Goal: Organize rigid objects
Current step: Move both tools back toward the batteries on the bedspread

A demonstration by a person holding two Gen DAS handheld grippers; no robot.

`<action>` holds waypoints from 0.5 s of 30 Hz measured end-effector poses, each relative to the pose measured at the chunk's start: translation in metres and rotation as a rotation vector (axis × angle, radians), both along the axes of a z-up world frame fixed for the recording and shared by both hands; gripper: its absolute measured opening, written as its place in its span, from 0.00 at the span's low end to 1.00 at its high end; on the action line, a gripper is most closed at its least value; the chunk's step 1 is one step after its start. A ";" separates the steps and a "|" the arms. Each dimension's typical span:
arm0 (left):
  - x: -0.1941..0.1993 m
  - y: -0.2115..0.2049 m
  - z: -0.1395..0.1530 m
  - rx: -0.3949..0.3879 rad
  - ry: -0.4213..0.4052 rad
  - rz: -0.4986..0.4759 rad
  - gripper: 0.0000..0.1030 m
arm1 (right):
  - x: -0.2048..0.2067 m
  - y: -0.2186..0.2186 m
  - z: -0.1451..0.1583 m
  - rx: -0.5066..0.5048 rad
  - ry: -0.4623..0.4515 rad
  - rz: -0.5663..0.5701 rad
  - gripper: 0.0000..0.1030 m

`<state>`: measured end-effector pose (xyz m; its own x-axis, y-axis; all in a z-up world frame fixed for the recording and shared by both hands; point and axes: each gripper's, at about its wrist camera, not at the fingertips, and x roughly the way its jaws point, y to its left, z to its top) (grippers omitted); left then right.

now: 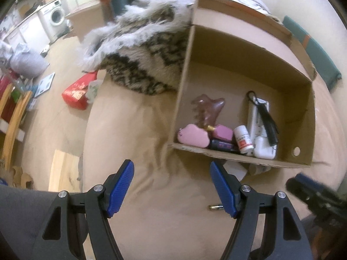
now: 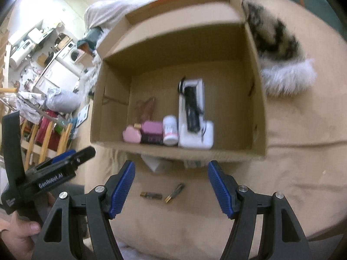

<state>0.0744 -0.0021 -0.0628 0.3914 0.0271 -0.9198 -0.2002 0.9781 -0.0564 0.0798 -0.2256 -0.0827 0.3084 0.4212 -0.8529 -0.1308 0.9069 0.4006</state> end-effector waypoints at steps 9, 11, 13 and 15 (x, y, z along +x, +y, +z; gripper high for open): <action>0.001 0.011 -0.008 -0.063 0.041 0.045 0.68 | 0.008 0.035 -0.070 -0.159 0.264 0.129 0.71; 0.001 0.012 -0.008 -0.078 0.043 0.050 0.68 | 0.007 0.053 -0.079 -0.276 0.261 0.239 0.71; 0.001 0.013 -0.009 -0.090 0.047 0.055 0.68 | 0.002 0.069 -0.083 -0.364 0.230 0.346 0.71; 0.002 0.013 -0.011 -0.110 0.058 0.055 0.68 | -0.004 0.081 -0.086 -0.421 0.199 0.425 0.71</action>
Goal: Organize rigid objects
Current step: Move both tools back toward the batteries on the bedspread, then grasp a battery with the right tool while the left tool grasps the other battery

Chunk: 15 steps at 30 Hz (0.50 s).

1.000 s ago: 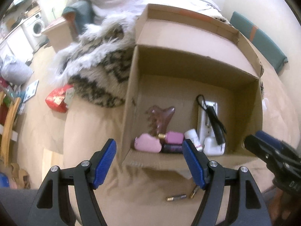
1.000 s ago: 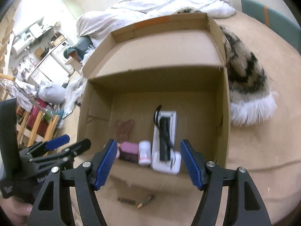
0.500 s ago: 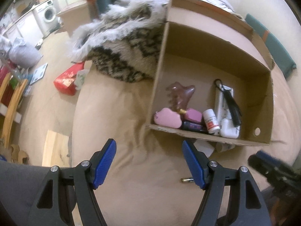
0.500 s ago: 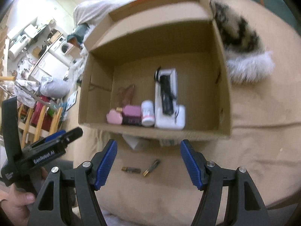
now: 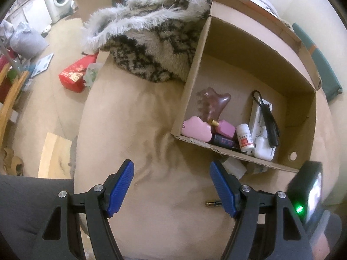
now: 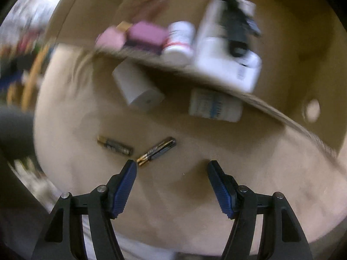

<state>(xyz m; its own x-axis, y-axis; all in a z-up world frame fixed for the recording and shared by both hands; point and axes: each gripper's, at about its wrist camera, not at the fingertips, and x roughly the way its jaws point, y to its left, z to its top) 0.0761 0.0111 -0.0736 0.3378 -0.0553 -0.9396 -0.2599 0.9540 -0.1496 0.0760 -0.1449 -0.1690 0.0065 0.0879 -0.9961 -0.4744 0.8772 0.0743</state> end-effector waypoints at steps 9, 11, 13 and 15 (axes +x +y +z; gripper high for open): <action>0.003 -0.010 -0.005 0.000 0.013 -0.028 0.68 | 0.005 0.024 -0.006 -0.014 -0.058 0.157 0.44; 0.002 -0.012 -0.008 0.012 0.022 -0.037 0.68 | 0.007 0.023 -0.006 -0.005 -0.041 0.144 0.44; 0.000 -0.015 -0.013 0.015 0.035 -0.043 0.68 | 0.010 0.017 -0.004 0.013 -0.023 0.110 0.44; 0.000 -0.021 -0.021 0.009 0.058 -0.058 0.68 | 0.011 0.006 0.001 0.038 -0.009 0.052 0.44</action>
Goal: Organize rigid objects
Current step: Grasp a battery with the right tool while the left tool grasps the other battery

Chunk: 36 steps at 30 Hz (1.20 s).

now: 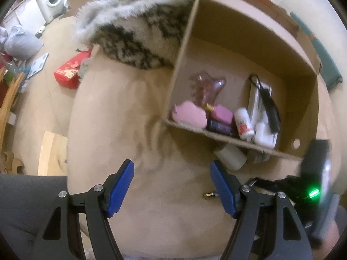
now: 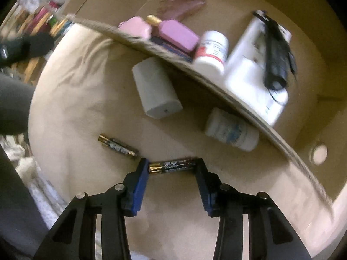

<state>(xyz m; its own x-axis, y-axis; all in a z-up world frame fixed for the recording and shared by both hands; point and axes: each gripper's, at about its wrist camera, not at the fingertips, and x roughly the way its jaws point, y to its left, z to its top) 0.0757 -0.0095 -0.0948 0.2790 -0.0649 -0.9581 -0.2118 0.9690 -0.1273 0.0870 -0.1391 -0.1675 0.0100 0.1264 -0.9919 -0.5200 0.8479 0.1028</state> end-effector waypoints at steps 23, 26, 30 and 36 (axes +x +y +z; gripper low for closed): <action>0.000 -0.093 -0.083 0.082 0.171 -0.158 0.54 | 0.001 -0.084 0.018 0.130 -0.001 -0.334 0.44; -0.002 -0.091 -0.082 0.086 0.163 -0.161 0.38 | 0.000 -0.082 0.017 0.120 0.004 -0.326 0.44; -0.002 -0.084 -0.083 0.072 0.156 -0.164 0.37 | 0.004 -0.083 0.020 0.121 0.004 -0.319 0.44; -0.005 -0.064 -0.078 0.088 0.145 -0.166 0.37 | 0.002 -0.078 0.022 0.122 -0.001 -0.317 0.44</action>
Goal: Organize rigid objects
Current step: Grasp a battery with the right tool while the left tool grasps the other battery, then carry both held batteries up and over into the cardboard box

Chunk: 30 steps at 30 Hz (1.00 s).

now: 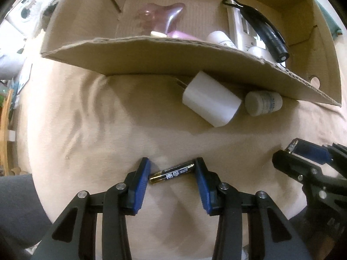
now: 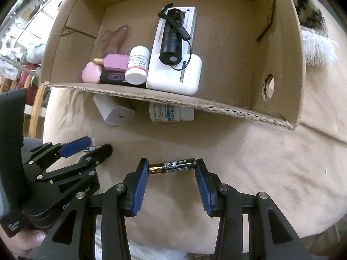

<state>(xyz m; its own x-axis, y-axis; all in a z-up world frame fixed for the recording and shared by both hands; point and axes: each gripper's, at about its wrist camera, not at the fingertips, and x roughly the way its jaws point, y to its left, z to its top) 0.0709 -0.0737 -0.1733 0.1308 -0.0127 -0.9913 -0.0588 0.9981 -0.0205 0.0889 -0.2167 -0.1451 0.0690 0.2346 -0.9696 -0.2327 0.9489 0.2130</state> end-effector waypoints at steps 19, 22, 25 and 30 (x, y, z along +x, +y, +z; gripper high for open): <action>-0.014 0.043 0.058 0.025 -0.151 0.088 0.37 | -0.009 0.007 0.026 0.046 -0.099 -0.009 0.44; -0.017 0.049 0.074 0.035 -0.209 0.105 0.37 | -0.010 0.005 0.032 0.056 -0.134 -0.013 0.44; -0.013 0.049 0.089 0.042 -0.261 0.110 0.37 | -0.013 0.003 0.046 0.082 -0.191 -0.021 0.44; -0.010 0.045 0.120 0.037 -0.342 0.102 0.37 | -0.015 0.003 0.076 0.114 -0.315 -0.034 0.44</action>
